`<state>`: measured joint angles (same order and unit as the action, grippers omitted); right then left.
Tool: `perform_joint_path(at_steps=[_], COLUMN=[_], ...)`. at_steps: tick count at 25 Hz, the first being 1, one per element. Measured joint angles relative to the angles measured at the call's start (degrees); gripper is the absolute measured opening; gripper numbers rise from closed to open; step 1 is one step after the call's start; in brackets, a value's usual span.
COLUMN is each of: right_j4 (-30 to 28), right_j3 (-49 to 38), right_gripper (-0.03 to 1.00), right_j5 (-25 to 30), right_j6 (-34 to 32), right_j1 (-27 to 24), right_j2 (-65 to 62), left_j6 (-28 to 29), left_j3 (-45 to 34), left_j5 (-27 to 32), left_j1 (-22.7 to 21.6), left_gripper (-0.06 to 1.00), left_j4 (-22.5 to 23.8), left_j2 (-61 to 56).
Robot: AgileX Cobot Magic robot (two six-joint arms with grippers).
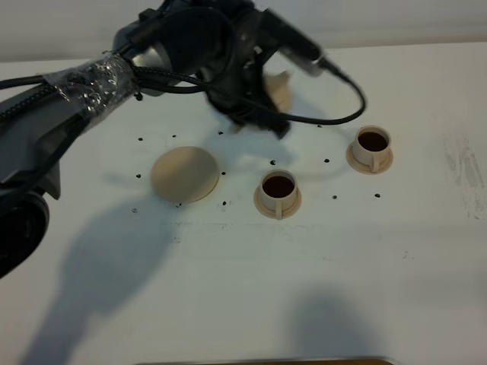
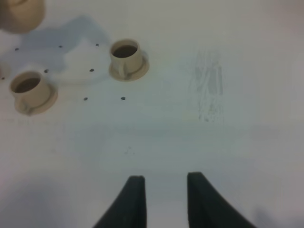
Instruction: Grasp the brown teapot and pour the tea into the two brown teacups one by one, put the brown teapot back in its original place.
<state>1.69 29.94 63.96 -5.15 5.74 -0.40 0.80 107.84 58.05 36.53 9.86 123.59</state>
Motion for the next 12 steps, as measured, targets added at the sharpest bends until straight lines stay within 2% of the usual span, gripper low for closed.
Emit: perform_joint_path(at_steps=[5, 12], right_j4=[0.00, 0.00], right_j3=[0.00, 0.00], right_gripper=[0.23, 0.23], right_j5=[0.00, 0.00], right_j6=[-0.04, -0.06], right_j1=[0.00, 0.00], right_j2=[0.00, 0.00], left_j6=[0.20, 1.42], left_j3=[-8.80, -25.18], left_j5=[-2.50, -11.98], left_j1=[-2.88, -6.68], left_gripper=[0.09, 0.09], left_j4=[-1.63, -4.09], left_j2=[-5.43, -14.76])
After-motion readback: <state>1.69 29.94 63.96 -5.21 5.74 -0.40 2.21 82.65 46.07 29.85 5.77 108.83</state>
